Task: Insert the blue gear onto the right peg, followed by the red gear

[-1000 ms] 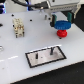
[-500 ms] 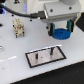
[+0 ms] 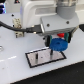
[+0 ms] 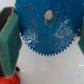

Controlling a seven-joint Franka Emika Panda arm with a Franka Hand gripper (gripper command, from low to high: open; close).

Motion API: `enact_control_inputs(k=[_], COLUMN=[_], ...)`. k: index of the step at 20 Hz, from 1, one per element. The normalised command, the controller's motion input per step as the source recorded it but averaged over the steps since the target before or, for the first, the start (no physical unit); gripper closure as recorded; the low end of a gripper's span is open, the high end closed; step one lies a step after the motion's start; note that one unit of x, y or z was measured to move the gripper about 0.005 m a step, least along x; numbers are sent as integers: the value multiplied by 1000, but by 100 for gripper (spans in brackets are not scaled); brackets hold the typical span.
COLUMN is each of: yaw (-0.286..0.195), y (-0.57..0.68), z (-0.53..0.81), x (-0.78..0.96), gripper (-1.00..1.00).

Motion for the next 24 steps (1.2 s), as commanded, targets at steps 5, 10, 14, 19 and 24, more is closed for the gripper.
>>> enact_control_inputs(k=[5, 10, 14, 19, 24], yaw=[0, 0, 0, 0, 0], y=[-254, -4, 34, -11, -31], z=[-93, -5, 351, 176, 44], x=[153, 32, 0, 3, 30], gripper=[100, 100, 100, 100, 100])
